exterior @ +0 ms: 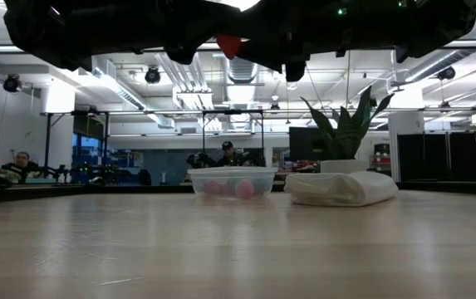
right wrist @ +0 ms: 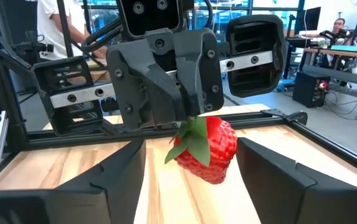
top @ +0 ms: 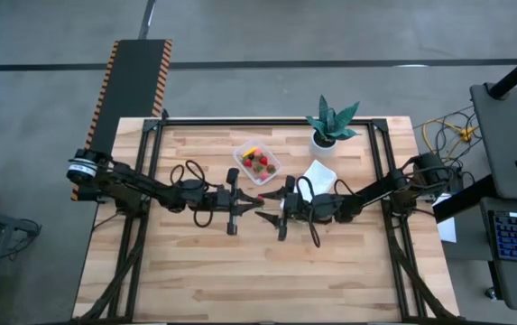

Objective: Pick and placing Produce into tupperware
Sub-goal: Put the strawberry into the transparent bin, then return to Home Position

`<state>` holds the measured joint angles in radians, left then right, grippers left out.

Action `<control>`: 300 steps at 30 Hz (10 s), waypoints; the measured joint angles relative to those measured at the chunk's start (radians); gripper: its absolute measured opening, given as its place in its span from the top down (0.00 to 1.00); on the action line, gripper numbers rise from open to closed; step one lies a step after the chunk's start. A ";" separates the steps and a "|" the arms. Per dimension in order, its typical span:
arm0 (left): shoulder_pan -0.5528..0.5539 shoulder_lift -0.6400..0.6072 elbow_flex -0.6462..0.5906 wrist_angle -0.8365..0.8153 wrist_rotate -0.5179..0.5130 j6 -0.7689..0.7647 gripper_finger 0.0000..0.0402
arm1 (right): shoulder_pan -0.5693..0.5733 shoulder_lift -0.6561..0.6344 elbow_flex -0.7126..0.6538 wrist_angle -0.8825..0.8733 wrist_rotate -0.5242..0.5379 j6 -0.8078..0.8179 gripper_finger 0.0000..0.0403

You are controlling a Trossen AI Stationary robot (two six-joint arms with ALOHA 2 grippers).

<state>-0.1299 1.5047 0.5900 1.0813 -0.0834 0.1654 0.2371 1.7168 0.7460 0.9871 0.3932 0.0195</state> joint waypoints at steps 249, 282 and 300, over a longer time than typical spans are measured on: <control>0.161 -1.062 -0.274 -0.959 0.022 0.123 0.75 | -0.179 -1.354 -0.717 -0.436 -0.239 -0.260 0.19; 0.161 -1.468 -0.581 -0.884 0.222 0.001 0.75 | -0.179 -1.715 -0.737 -0.791 -0.322 -0.214 0.19; 0.161 -1.398 -0.583 -0.880 0.216 0.003 0.75 | -0.179 -1.694 -0.737 -0.882 -0.314 0.147 0.19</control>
<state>0.0307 0.1071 0.0074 0.2010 0.1329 0.1680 0.0586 0.0227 0.0090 0.1047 0.0790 0.1666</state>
